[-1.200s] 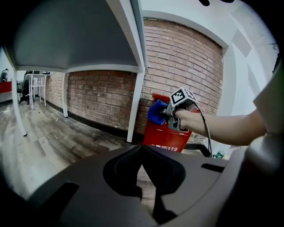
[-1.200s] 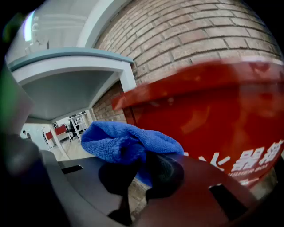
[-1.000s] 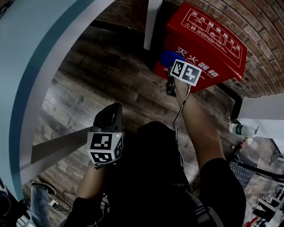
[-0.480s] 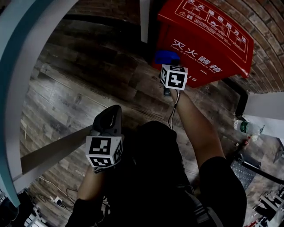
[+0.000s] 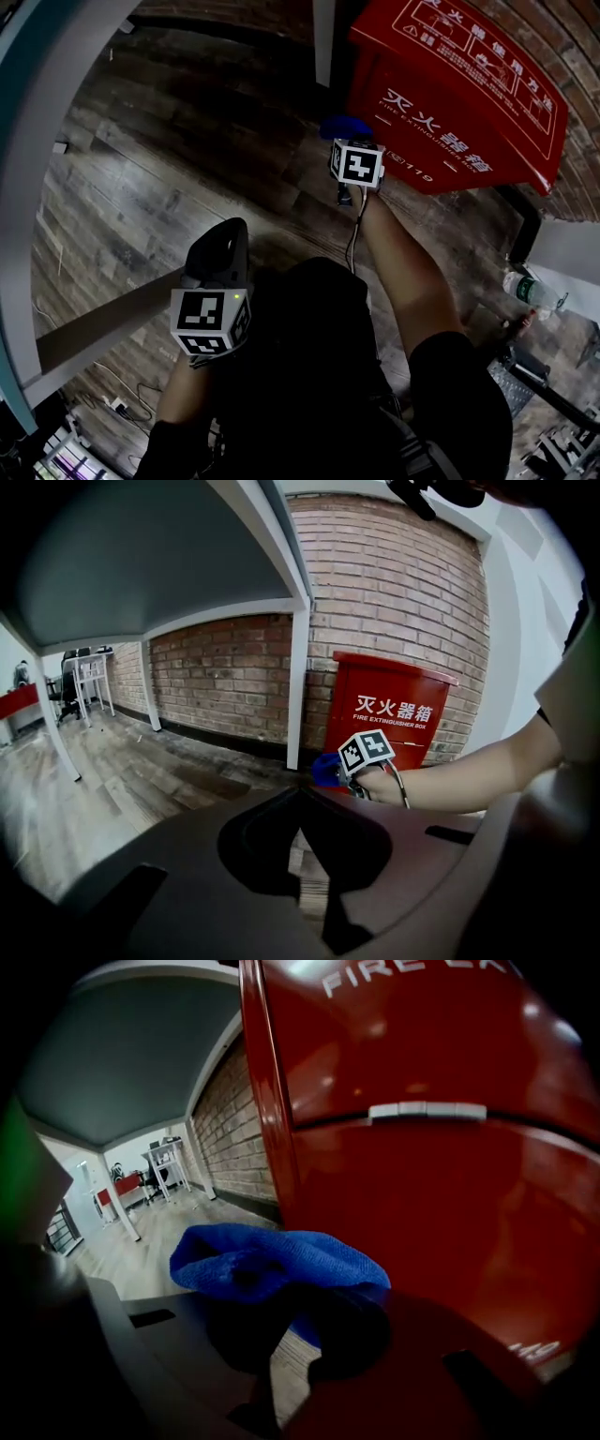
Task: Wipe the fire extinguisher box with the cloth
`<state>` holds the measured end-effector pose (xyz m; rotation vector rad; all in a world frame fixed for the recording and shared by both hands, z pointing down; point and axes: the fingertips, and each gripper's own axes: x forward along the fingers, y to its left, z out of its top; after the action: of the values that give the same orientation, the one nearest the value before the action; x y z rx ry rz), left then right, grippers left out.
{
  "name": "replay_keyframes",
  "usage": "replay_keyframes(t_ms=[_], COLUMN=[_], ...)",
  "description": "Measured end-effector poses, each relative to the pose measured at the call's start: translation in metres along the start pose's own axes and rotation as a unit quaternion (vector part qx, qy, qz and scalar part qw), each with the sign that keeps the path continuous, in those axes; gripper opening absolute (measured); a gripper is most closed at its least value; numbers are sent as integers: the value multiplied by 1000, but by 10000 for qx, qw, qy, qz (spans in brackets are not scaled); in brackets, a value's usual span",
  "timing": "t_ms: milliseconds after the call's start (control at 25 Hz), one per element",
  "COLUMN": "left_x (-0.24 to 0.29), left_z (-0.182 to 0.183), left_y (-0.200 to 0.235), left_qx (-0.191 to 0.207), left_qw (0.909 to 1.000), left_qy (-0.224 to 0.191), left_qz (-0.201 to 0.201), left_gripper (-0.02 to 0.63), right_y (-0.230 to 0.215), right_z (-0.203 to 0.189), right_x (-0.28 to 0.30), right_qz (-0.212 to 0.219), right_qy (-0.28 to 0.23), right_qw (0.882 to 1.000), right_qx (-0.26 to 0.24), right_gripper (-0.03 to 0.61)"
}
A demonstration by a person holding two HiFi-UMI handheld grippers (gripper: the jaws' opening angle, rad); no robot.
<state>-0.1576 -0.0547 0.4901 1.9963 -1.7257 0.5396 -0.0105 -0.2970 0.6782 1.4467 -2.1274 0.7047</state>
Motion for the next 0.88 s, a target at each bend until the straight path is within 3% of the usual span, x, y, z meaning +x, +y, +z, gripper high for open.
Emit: replay_keyframes(t_ms=[200, 400, 560, 720, 880], left_x=[2, 9, 18, 29, 35], left_z=[4, -1, -7, -7, -3], left_y=[18, 24, 22, 15, 2], left_qx=[-109, 78, 216, 269, 342], left_qw=[9993, 9980, 9971, 9977, 9984], left_qy=[118, 392, 474, 498, 433], left_qz=[344, 492, 550, 377, 104], left_gripper=[6, 6, 6, 6, 6], right_y=[-10, -24, -42, -64, -84], right_z=[-46, -96, -119, -131, -138], right_x=[40, 76, 88, 80, 62], right_qz=[-47, -76, -119, -195, -421], right_qy=[597, 1070, 1022, 969, 1205], right_qw=[9974, 9922, 9875, 9731, 9716], right_qx=[407, 633, 1198, 2081, 1991], right_gripper=[48, 48, 48, 48, 48])
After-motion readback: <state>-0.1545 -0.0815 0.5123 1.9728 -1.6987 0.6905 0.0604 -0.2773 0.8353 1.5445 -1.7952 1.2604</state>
